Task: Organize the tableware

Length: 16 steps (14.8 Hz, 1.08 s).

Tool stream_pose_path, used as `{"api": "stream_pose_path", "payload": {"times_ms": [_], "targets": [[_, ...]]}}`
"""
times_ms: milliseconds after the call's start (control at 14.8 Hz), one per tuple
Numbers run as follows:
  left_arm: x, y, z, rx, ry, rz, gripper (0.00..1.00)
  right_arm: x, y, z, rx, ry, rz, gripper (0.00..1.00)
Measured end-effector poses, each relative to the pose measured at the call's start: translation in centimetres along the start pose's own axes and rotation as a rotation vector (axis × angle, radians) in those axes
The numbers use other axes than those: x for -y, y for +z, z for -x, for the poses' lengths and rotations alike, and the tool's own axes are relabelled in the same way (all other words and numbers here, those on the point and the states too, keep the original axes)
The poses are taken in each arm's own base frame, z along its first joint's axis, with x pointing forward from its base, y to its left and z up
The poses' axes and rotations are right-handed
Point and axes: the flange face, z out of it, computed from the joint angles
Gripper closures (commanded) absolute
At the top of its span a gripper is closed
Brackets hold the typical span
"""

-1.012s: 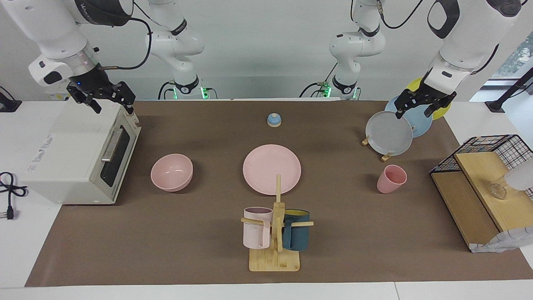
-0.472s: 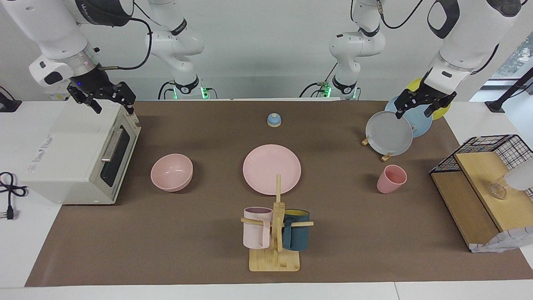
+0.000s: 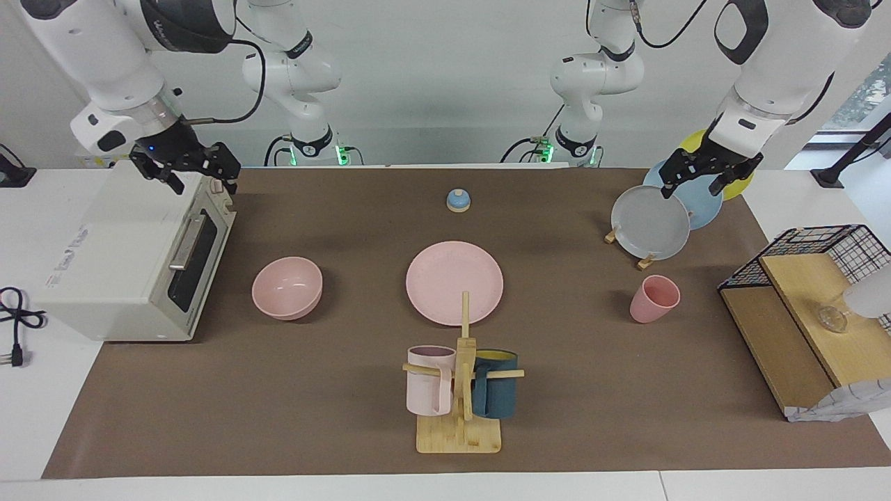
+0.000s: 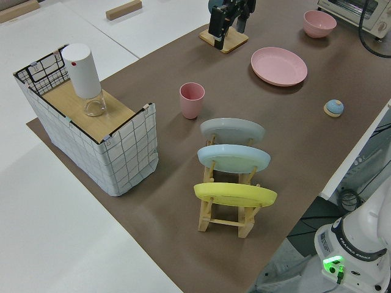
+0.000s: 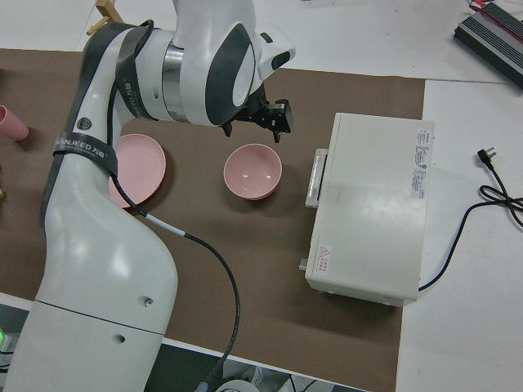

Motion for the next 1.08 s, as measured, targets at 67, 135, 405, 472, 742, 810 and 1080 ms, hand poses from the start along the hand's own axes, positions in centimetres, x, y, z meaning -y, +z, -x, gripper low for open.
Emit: {"api": "stream_pose_path", "payload": {"times_ms": [67, 135, 405, 472, 742, 810, 1080], "targets": [[0.0, 0.0, 0.0, 0.0, 0.0, 0.0, 0.0, 2.5, 2.1, 0.0, -0.029, -0.003, -0.003, 0.0], [0.0, 0.0, 0.0, 0.0, 0.0, 0.0, 0.0, 5.0, 4.2, 0.1, -0.036, -0.001, -0.005, 0.0], [0.0, 0.0, 0.0, 0.0, -0.002, 0.0, 0.0, 12.4, 11.5, -1.3, -0.053, 0.033, -0.002, 0.0], [0.0, 0.0, 0.0, 0.0, -0.002, 0.0, 0.0, 13.8, 12.9, -1.6, -0.056, 0.032, -0.001, 0.0], [0.0, 0.0, 0.0, 0.0, -0.001, 0.0, 0.0, 15.5, 18.0, -1.7, -0.054, 0.019, 0.006, 0.0], [0.0, 0.0, 0.0, 0.0, -0.001, 0.0, 0.0, 15.0, 18.9, -1.4, -0.049, 0.026, 0.009, 0.0], [0.0, 0.0, 0.0, -0.001, -0.001, 0.0, 0.0, 11.8, 20.5, -1.2, -0.02, 0.068, 0.02, 0.09]]}}
